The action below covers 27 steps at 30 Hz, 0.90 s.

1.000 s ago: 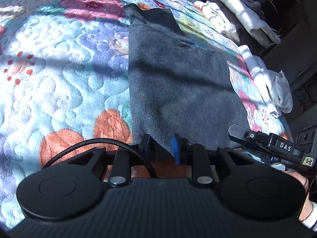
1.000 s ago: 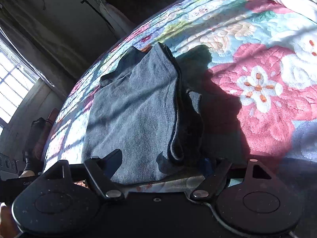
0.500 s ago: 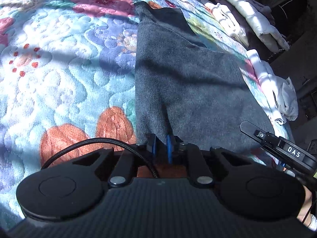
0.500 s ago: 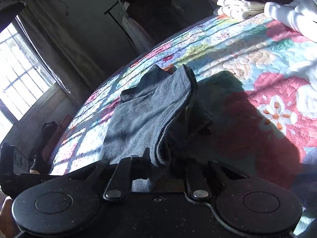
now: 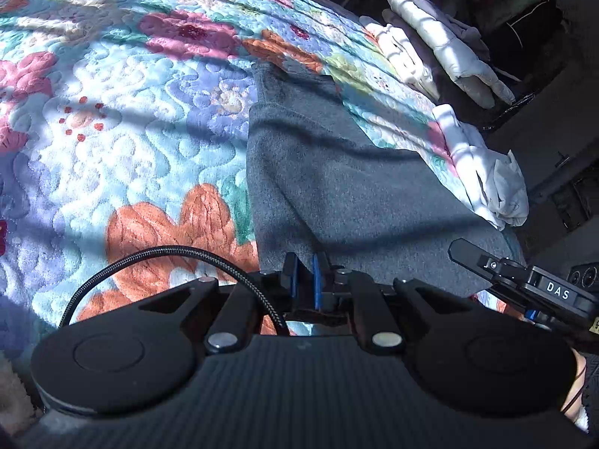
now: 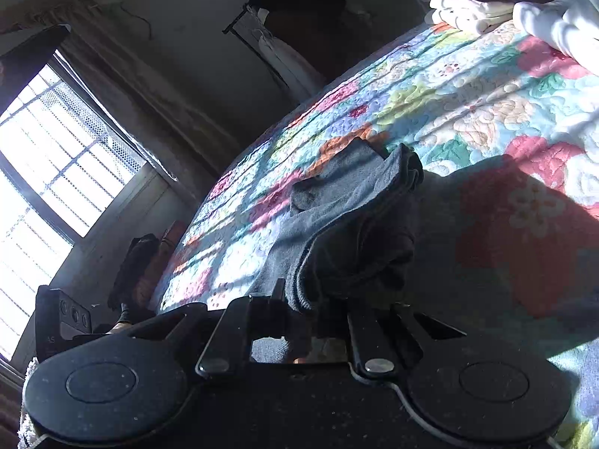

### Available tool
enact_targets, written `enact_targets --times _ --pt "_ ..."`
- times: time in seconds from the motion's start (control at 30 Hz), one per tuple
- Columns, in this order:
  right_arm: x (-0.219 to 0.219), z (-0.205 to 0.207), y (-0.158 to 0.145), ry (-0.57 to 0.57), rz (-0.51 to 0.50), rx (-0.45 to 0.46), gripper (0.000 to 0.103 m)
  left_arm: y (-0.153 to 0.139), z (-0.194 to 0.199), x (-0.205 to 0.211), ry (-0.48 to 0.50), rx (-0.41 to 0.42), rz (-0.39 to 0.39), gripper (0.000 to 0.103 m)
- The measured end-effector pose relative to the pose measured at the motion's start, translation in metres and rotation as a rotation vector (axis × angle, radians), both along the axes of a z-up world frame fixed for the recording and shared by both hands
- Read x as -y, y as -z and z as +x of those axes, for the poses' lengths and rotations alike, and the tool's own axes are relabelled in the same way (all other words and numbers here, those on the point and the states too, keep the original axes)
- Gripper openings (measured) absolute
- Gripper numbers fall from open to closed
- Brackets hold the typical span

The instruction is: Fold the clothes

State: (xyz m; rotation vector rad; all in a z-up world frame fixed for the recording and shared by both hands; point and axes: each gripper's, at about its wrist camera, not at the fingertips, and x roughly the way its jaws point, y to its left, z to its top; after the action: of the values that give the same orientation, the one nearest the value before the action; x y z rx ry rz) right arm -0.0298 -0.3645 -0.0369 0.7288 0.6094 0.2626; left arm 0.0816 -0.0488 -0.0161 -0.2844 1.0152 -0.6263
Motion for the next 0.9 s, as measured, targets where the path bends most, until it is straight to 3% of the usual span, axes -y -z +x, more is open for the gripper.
enact_targets --times 0.13,0.33,0.47,0.57,0.77,0.9 --pt "-0.003 -0.023 -0.014 -0.056 -0.021 -0.029 0.015 -0.012 -0.019 -0.001 0.012 0.008 -0.001 0.008" --pt "0.000 -0.007 -0.022 -0.027 -0.106 -0.022 0.015 -0.016 0.008 0.012 -0.004 0.017 -0.015 0.008" --pt "0.004 0.029 -0.033 -0.004 -0.117 -0.038 0.015 -0.018 0.036 0.028 -0.026 0.036 0.073 0.009" --pt "0.010 0.058 -0.039 0.035 -0.074 -0.069 0.015 -0.022 0.061 0.036 -0.046 0.054 0.075 0.009" --pt "0.014 0.106 -0.049 0.084 -0.104 -0.085 0.015 -0.022 0.111 0.052 -0.055 0.068 0.103 0.008" --pt "0.021 0.134 -0.043 0.115 -0.118 -0.116 0.015 -0.016 0.134 0.051 -0.084 0.081 0.081 0.008"
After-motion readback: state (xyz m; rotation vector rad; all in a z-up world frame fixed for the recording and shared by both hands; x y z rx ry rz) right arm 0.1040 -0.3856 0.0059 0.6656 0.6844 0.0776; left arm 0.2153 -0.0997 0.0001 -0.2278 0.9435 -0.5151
